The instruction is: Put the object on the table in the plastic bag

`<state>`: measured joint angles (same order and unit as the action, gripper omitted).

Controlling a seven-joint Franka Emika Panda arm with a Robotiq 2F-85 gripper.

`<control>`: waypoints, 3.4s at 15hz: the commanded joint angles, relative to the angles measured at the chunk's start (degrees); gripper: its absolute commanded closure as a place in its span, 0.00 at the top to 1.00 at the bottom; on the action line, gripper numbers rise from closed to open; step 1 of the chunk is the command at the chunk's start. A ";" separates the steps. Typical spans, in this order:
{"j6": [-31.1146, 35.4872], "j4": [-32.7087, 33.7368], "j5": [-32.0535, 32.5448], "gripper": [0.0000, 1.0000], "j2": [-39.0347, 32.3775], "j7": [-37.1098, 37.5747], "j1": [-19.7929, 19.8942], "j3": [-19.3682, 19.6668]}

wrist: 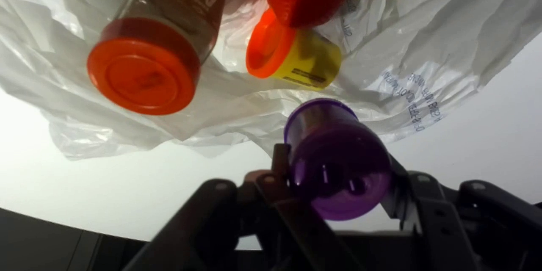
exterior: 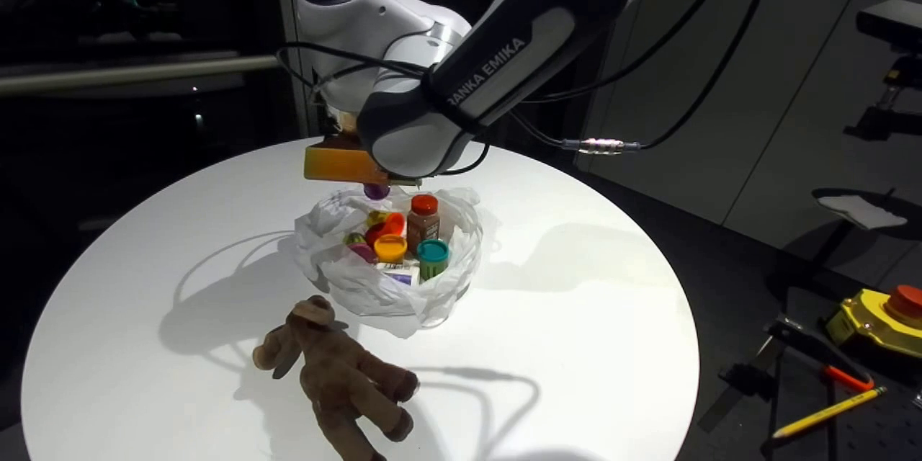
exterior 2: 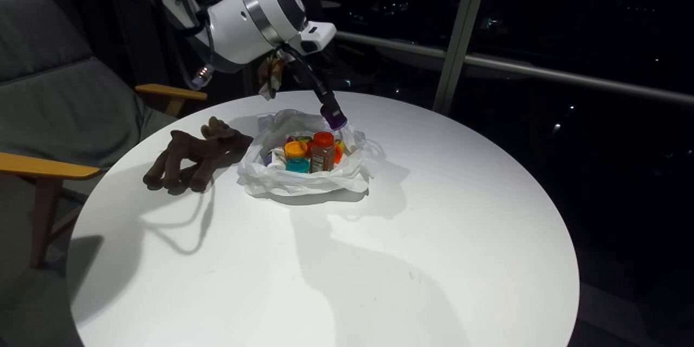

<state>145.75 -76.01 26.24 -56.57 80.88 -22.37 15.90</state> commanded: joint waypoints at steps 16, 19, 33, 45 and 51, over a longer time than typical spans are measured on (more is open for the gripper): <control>-2.81 -21.83 -23.74 1.00 19.88 -32.51 5.33 -21.06; -11.01 -23.11 -22.91 1.00 20.72 -35.07 2.66 -21.77; 0.86 -25.83 -22.17 1.00 15.62 -59.44 4.84 -21.12; 0.75 -25.76 -35.24 1.00 11.58 -69.37 7.05 -30.05; 5.60 -23.10 -34.49 1.00 6.01 -67.43 3.23 -28.94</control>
<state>148.37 -101.56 -7.73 -47.80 13.02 -17.10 -14.01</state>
